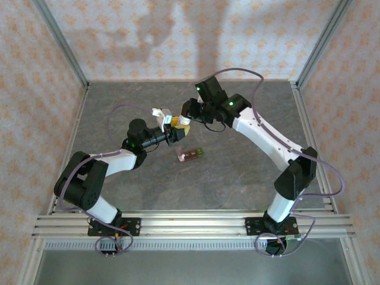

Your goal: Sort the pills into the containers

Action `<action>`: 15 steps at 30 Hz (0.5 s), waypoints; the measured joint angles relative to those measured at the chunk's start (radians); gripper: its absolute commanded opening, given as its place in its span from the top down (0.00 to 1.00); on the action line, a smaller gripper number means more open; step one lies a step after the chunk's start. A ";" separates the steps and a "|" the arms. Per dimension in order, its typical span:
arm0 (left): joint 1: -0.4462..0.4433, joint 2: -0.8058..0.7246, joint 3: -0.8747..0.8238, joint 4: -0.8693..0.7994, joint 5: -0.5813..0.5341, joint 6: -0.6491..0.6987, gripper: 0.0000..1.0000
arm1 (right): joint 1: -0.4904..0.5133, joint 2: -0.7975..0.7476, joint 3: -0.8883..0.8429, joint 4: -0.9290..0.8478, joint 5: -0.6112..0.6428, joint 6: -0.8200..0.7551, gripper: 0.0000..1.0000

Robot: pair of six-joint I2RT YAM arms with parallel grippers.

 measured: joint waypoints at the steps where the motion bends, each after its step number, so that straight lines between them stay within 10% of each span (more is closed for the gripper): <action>1: 0.000 0.000 0.000 0.000 0.000 0.000 1.00 | 0.005 -0.002 -0.005 0.010 0.016 0.024 0.60; 7: 0.000 0.000 0.000 0.029 -0.005 0.000 1.00 | 0.020 0.013 0.068 -0.040 0.039 0.035 0.32; 15: 0.000 0.000 0.000 0.043 -0.007 0.000 1.00 | -0.065 -0.007 0.135 -0.085 -0.026 -0.066 0.22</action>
